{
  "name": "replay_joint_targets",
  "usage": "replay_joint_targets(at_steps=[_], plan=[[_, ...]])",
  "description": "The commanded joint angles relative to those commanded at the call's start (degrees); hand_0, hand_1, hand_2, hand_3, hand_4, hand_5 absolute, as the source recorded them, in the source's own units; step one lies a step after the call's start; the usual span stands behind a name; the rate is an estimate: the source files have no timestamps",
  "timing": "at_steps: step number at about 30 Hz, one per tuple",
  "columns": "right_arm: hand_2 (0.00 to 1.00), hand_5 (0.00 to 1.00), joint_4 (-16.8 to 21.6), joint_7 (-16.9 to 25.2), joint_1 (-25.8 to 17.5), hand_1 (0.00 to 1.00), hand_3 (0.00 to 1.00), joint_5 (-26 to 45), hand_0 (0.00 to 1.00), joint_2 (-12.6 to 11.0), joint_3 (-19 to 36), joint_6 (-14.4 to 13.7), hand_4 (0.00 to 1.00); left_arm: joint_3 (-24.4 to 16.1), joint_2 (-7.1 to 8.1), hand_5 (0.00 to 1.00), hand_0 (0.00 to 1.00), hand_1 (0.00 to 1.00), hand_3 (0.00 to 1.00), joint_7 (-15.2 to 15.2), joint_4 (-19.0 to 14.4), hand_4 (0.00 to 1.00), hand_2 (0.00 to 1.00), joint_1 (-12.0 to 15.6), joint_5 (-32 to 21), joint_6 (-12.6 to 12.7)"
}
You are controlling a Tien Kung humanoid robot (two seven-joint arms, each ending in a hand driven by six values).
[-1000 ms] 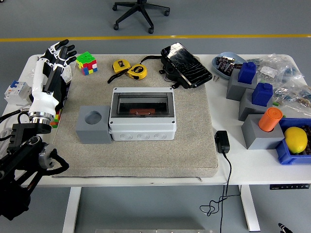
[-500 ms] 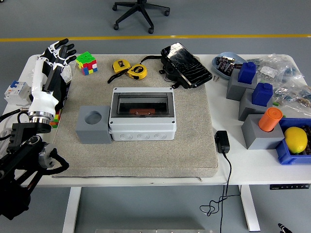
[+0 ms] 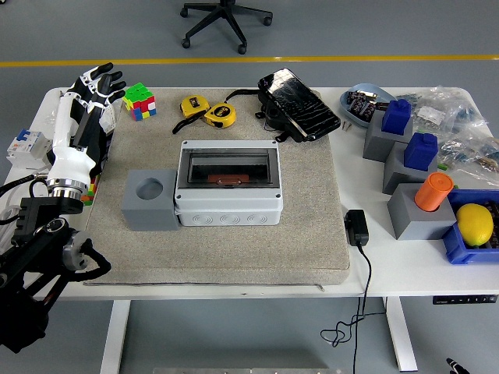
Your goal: Fetch the battery,place it into the box,close the lid of the box
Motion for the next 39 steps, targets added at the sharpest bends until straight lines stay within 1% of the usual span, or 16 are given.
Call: replay_joint_targets(at_steps=[11,28,39], plan=[[0.657,0.392,-0.03,-0.09,-0.01,0.646,0.540,0.04,0.584,-0.08,-0.15,0.02,0.860,0.39,0.20,0.668,0.703,0.705,0.729,0.06,0.02,0.998,0.716,-0.04,-0.03,-0.03],[0.658,0.395,-0.11,-0.03,-0.86,0.646,0.539,-0.09,0.582,0.27,0.35,0.12,0.860,0.11,-0.38,0.673,0.703,0.706,0.728,0.40,0.18,0.998,0.715,0.54,0.11,-0.17],[0.660,0.395,-0.08,0.13,-0.76,0.645,0.540,-0.13,0.584,0.29,0.87,0.07,0.862,0.07,-0.44,0.681,0.704,0.706,0.728,0.35,0.17,0.998,0.715,0.40,0.11,-0.24]])
